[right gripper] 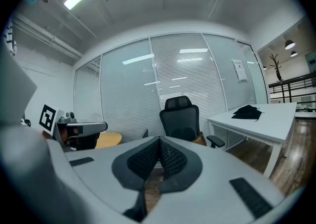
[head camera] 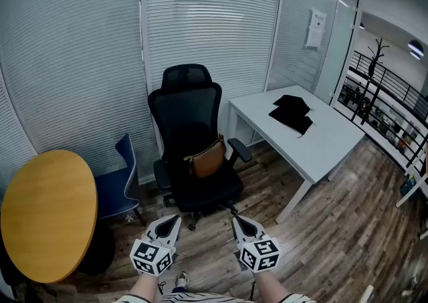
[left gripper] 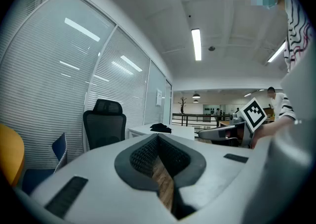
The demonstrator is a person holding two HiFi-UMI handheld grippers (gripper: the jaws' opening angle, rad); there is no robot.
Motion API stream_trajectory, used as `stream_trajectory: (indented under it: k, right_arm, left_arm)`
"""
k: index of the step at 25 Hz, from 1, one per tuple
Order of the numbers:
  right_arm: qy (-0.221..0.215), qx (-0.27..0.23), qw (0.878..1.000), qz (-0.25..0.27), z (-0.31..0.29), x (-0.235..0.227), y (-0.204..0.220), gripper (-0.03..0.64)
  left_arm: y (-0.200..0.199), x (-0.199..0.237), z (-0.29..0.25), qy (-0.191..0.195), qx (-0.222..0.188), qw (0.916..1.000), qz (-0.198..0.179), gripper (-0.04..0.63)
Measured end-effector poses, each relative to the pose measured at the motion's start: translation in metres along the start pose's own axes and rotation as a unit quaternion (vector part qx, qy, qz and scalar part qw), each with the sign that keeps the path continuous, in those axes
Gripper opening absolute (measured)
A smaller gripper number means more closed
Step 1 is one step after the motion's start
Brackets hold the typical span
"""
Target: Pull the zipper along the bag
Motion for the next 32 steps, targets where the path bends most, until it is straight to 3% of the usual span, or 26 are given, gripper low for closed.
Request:
stream_trajectory:
  k: [8, 13, 15, 16, 17, 32]
  right_arm:
    - [-0.009, -0.013, 1.000, -0.005, -0.020, 0.003, -0.009, 0.028]
    - [0.003, -0.007, 1.000, 0.010, -0.046, 0.008, -0.014, 0.037]
    - [0.004, -0.002, 1.000, 0.003, -0.060, 0.010, -0.016, 0.092]
    - [0.005, 0.002, 1.000, -0.001, -0.066, 0.011, -0.018, 0.166]
    - [0.006, 0.005, 1.000, -0.004, -0.073, 0.012, -0.020, 0.190]
    - [0.060, 0.004, 0.997, -0.045, -0.163, 0.025, -0.046, 0.190]
  left_arm:
    - [-0.002, 0.022, -0.011, 0.002, -0.004, 1.0000, -0.005, 0.028]
    - [-0.002, 0.046, -0.025, 0.017, 0.015, 0.9997, -0.005, 0.032]
    - [-0.003, 0.058, -0.031, 0.028, 0.022, 0.9994, -0.002, 0.048]
    - [-0.004, 0.064, -0.034, 0.032, 0.027, 0.9991, -0.001, 0.102]
    - [-0.004, 0.070, -0.037, 0.036, 0.033, 0.9988, -0.002, 0.152]
    - [-0.010, 0.181, -0.083, 0.081, 0.065, 0.9944, -0.020, 0.158]
Point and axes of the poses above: the fingertips, and each gripper's own axes: z backward along the fingers, x to its left, y out of its underside, the point moved 8 cm from there along z, backward along the fingers, and after that the axes turned 15 degrees about x, right-handed, at the moved point
